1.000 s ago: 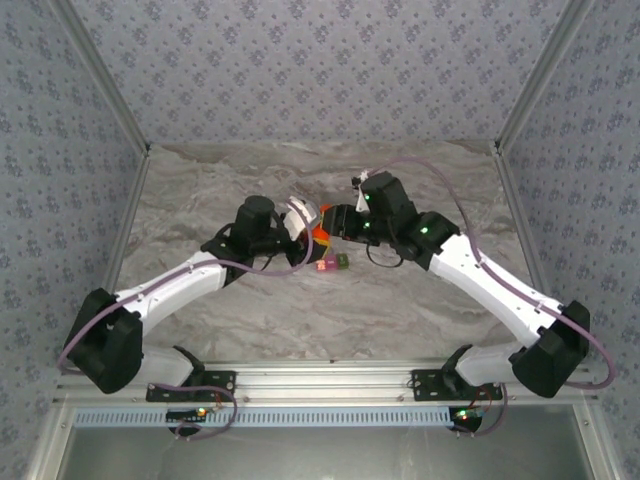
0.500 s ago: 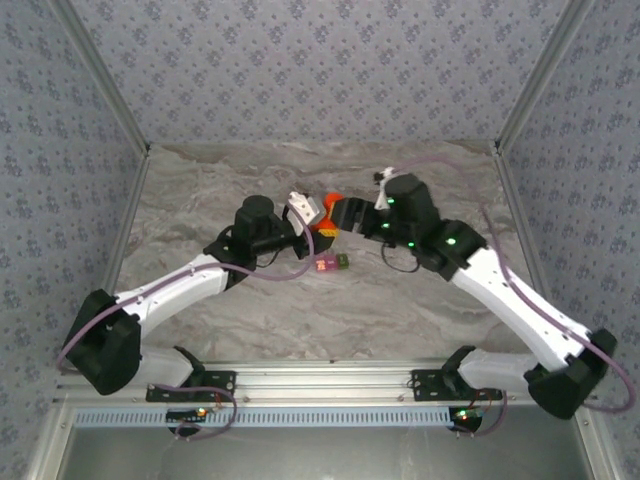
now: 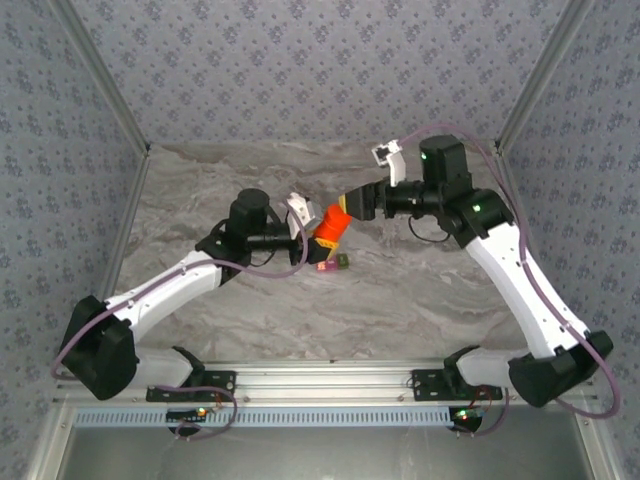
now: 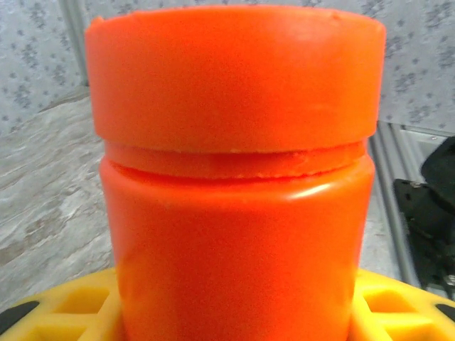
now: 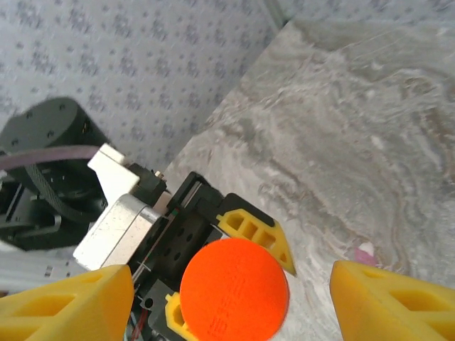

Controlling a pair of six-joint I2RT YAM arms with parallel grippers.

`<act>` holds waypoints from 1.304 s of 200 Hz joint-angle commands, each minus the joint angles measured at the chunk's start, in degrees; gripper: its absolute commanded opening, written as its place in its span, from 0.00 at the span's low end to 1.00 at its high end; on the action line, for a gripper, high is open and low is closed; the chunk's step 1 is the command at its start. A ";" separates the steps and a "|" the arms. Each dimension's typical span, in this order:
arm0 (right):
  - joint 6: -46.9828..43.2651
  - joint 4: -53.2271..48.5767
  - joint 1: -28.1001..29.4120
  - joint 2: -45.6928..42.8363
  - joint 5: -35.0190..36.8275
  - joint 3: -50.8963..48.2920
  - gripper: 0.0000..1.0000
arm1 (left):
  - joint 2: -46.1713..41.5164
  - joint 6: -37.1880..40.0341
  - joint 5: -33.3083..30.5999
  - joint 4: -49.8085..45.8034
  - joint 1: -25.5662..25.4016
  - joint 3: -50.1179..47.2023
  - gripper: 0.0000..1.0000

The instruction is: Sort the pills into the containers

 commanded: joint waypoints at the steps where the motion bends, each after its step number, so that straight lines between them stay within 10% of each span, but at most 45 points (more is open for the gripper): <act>1: -8.94 -9.48 2.08 1.90 -4.66 4.83 0.74 | 0.30 0.19 5.59 -1.89 0.20 3.15 0.00; 206: -10.34 -12.22 3.26 5.45 -0.07 3.87 0.68 | 0.99 -0.10 6.18 -1.33 0.19 3.46 0.00; 261: -9.58 -11.53 3.52 5.62 -0.57 3.87 0.48 | 1.04 -0.14 6.20 -1.37 0.20 3.64 0.00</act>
